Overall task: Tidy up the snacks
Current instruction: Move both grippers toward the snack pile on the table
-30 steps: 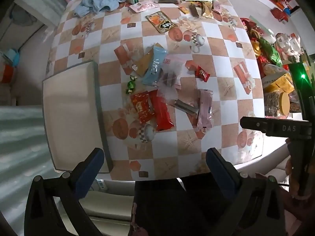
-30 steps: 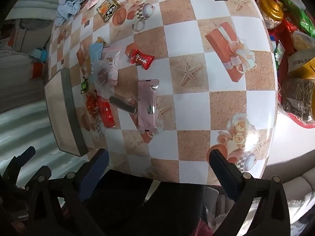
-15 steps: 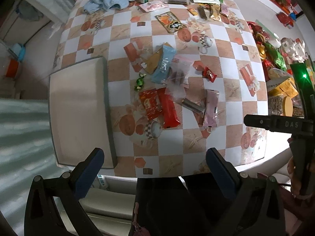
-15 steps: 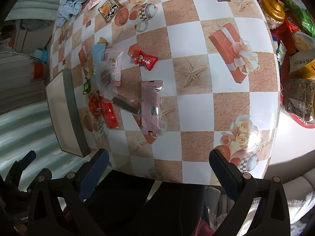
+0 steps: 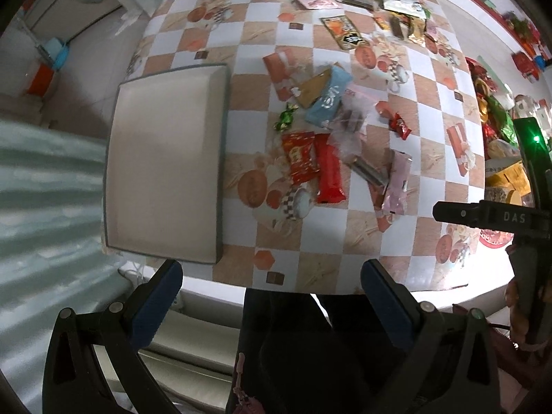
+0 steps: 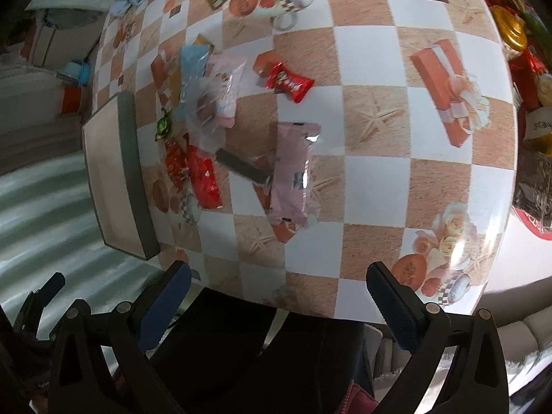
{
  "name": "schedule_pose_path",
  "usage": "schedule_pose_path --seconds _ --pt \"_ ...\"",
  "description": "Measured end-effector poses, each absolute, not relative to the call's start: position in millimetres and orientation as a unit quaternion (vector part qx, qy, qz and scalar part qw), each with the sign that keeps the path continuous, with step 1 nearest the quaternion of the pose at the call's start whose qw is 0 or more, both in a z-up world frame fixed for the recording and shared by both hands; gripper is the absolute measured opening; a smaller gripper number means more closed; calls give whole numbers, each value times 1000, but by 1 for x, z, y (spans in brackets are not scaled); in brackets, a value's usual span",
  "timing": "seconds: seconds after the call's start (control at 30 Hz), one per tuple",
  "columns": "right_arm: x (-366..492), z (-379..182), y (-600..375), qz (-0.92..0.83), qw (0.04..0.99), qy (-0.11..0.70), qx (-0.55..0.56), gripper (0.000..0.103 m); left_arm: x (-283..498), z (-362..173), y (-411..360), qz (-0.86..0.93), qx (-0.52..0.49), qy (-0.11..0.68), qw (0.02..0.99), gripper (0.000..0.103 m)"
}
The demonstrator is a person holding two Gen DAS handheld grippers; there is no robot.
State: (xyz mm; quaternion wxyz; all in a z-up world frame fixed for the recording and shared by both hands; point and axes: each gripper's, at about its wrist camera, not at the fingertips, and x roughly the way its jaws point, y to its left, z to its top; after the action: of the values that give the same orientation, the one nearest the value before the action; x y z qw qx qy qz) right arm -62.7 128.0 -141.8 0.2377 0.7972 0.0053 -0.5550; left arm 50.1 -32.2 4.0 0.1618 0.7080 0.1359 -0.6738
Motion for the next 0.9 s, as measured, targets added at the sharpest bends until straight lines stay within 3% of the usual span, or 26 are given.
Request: schedule_pose_path --seconds 0.9 --pt "-67 -137 159 -590 124 -50 796 102 -1 -18 -56 -690 712 105 78 103"
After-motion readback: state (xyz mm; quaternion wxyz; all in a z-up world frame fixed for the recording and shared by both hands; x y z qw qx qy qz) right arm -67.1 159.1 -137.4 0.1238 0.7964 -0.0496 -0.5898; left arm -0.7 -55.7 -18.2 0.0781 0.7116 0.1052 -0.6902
